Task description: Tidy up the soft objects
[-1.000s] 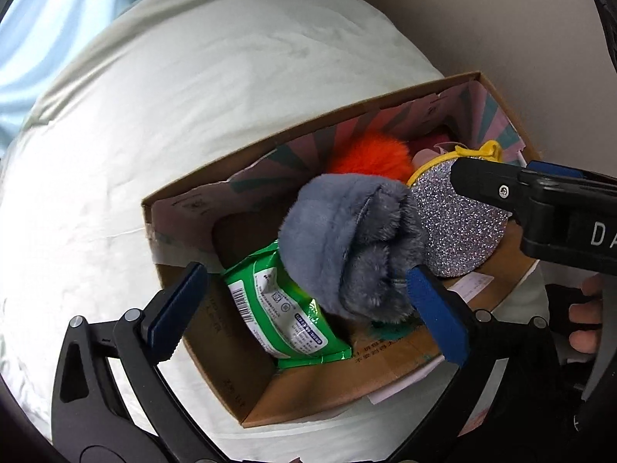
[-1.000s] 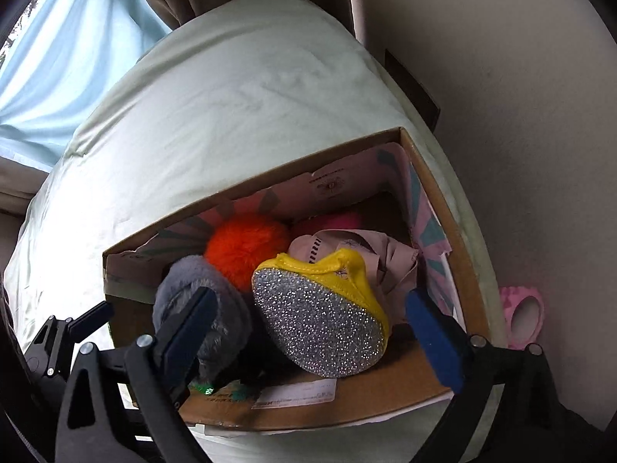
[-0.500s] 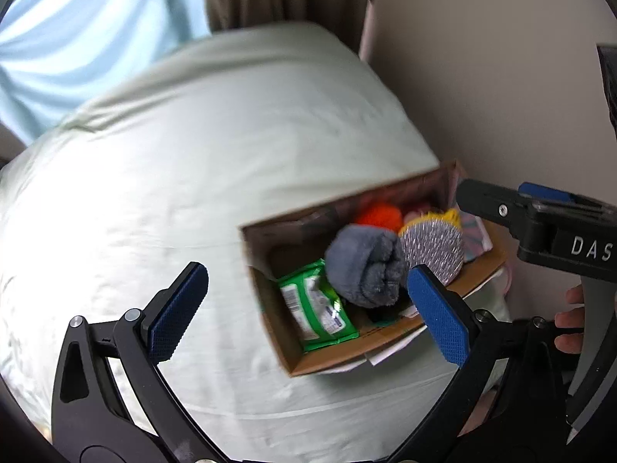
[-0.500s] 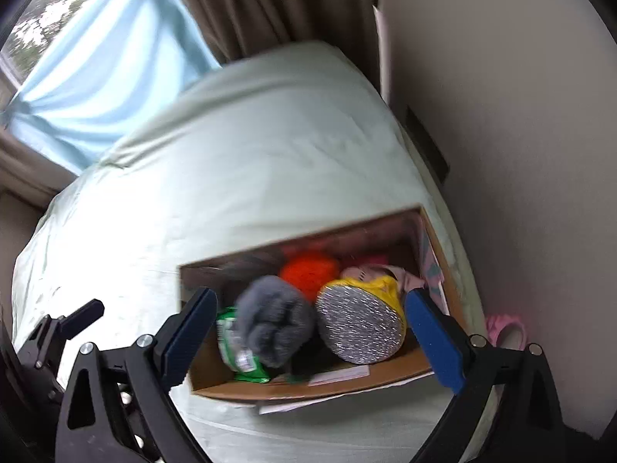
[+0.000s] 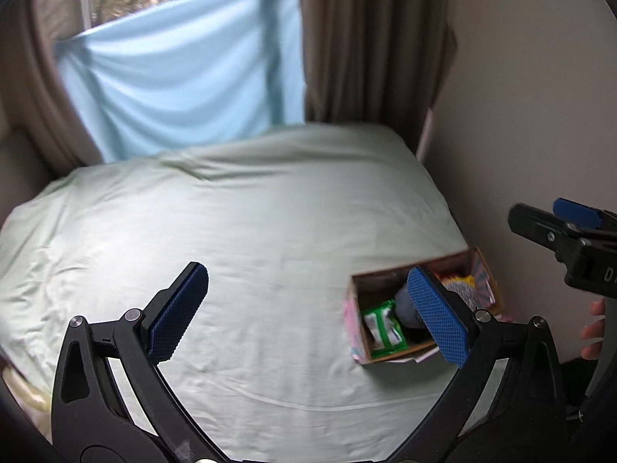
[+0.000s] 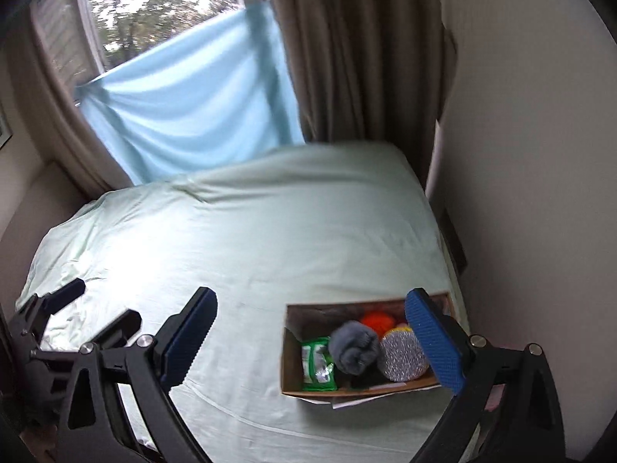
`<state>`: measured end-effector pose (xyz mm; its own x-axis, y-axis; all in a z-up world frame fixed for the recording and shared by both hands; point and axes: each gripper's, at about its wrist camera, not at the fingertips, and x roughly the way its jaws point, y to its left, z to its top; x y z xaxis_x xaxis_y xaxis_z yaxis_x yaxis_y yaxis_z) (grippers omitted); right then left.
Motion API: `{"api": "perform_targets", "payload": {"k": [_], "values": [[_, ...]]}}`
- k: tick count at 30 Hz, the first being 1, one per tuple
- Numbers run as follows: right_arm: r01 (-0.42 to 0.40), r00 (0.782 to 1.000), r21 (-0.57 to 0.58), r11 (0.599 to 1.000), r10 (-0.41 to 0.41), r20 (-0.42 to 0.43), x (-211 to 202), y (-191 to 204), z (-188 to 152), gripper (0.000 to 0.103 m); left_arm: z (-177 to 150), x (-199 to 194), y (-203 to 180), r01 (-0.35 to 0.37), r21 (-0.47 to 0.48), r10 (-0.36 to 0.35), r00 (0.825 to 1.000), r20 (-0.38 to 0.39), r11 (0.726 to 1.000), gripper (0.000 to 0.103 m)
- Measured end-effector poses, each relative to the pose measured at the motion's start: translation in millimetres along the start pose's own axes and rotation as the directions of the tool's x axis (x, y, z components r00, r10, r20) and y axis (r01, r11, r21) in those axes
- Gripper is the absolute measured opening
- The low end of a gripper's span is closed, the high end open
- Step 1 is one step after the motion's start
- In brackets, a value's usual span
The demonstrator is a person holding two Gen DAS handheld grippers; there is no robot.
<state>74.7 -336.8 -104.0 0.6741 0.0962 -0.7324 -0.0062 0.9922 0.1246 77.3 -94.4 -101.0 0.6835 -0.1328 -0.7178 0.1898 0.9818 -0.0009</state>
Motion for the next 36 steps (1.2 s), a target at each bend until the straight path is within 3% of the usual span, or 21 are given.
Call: {"api": "perform_targets", "payload": {"k": [11,21,36], "values": [[0.028,0.99,-0.108,0.994,-0.013,0.141,-64,60,-18,0.097,-9,-89,59,-0.034,-0.092,0.049,0.986,0.161,0.995,0.103],[0.03,0.981,-0.096,0.995,-0.01,0.196,-80,71,-28,0.097,-17,-107,63,-0.046,-0.084,0.064,0.975,0.215,0.995,0.103],[0.046,0.974,-0.09,0.995,-0.024,0.226,-87,78,-25,0.097,-19,-111,67,-0.037,-0.091,0.057,0.973,0.223,0.995,0.103]]}}
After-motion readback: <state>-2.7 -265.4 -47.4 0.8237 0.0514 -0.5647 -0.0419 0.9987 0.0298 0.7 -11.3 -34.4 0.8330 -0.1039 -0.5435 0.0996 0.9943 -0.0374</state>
